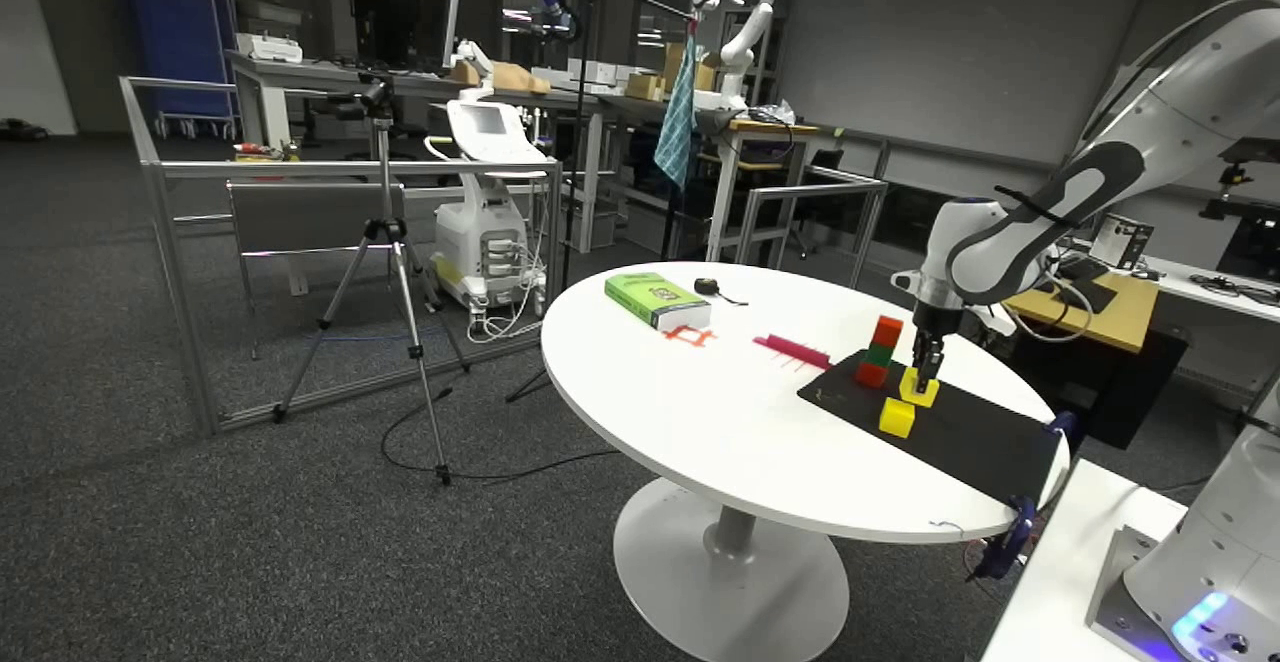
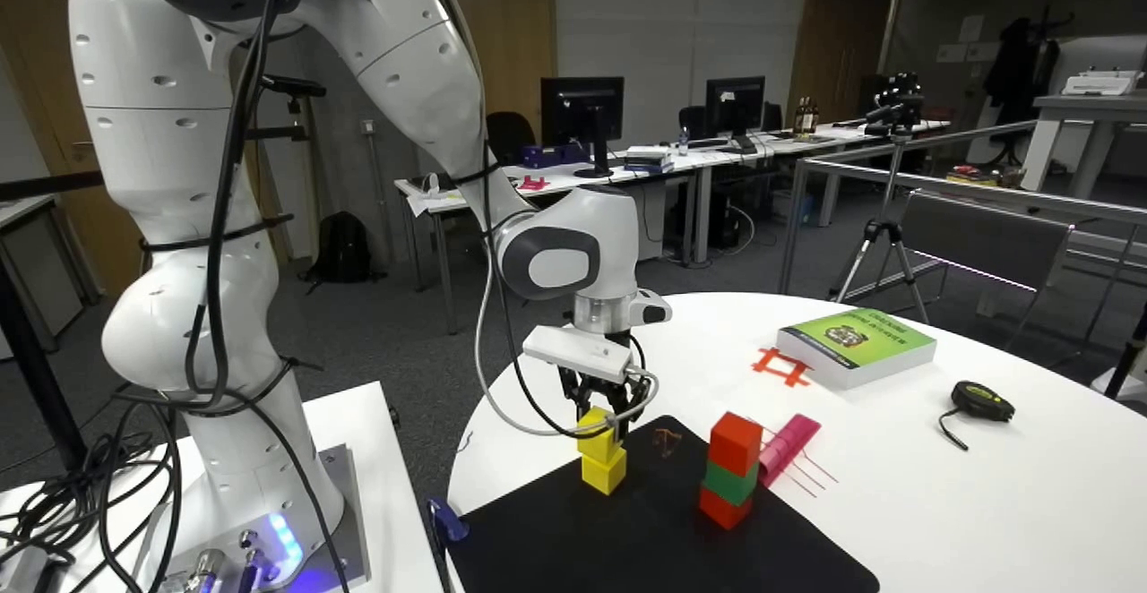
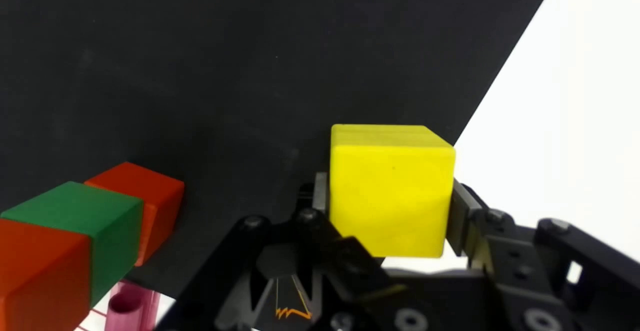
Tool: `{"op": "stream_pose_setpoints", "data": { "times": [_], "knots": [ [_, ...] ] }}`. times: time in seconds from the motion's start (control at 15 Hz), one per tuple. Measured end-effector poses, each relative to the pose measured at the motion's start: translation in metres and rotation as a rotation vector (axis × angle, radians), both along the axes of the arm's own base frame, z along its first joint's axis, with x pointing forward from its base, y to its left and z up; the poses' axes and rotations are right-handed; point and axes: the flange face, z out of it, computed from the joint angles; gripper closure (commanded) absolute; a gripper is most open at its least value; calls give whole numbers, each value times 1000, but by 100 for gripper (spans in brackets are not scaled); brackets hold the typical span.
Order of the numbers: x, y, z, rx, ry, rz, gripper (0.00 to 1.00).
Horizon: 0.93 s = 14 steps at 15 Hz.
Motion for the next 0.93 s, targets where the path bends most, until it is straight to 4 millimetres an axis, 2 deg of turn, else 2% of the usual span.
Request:
{"op": "stream_pose_setpoints", "data": {
  "times": [0.93],
  "knots": [
    [3,4,-10,-9,-11,-98,69]
  ]
}}
